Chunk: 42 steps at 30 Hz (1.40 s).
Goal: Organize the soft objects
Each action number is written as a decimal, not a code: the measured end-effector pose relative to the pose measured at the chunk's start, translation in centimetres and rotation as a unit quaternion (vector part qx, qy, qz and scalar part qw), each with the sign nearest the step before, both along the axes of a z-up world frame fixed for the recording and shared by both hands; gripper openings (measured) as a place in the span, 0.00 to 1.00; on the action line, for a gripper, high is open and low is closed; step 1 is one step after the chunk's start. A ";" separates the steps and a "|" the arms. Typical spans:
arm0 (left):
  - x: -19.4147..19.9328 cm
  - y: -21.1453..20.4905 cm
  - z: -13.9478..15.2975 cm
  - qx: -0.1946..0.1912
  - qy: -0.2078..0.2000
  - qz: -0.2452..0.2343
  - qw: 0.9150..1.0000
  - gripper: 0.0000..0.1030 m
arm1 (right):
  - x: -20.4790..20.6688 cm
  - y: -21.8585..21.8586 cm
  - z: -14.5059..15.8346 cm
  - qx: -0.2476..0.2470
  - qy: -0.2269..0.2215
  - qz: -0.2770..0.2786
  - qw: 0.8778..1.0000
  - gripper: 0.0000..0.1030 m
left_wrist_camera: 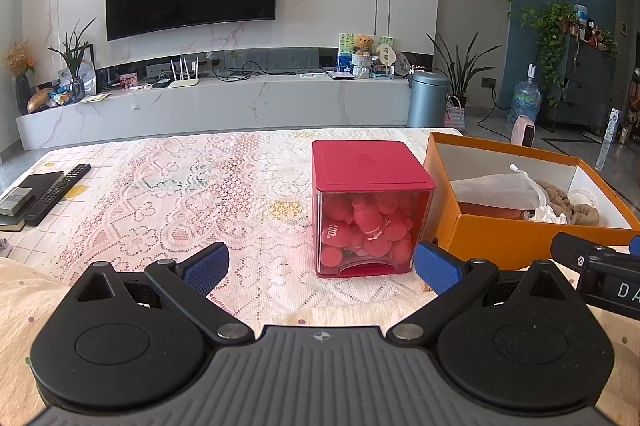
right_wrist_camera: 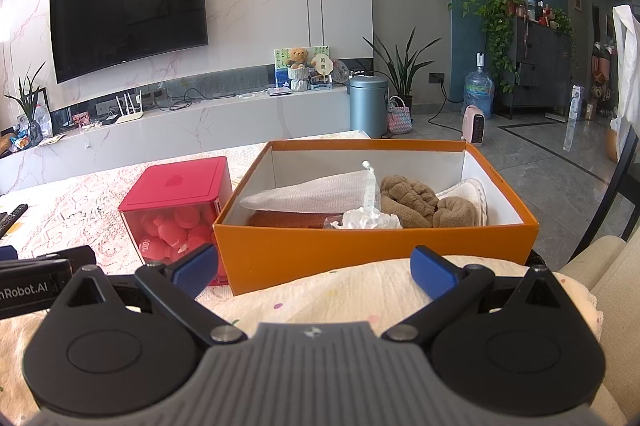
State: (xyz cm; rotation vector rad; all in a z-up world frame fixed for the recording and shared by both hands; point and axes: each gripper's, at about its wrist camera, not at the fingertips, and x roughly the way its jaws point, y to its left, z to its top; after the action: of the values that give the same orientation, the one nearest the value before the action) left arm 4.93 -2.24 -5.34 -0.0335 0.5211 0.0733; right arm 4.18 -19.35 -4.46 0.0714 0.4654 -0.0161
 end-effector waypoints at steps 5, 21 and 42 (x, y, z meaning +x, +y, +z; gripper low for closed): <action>0.0 0.0 0.0 0.000 0.001 0.004 1.000 1.00 | 0.0 0.0 0.0 0.000 0.000 0.000 1.000 0.97; -0.1 -0.2 0.2 -0.002 -0.003 0.003 1.000 1.00 | 0.0 0.0 0.1 0.000 0.000 0.000 1.000 0.97; -0.2 -0.4 0.2 -0.001 -0.004 -0.005 1.000 1.00 | -0.1 0.0 0.1 -0.001 0.001 0.000 1.000 0.97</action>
State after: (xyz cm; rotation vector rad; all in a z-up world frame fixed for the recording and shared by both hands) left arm 4.71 -2.63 -5.11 -0.0333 0.5140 0.0622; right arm 4.13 -19.30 -4.32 0.0702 0.4676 -0.0163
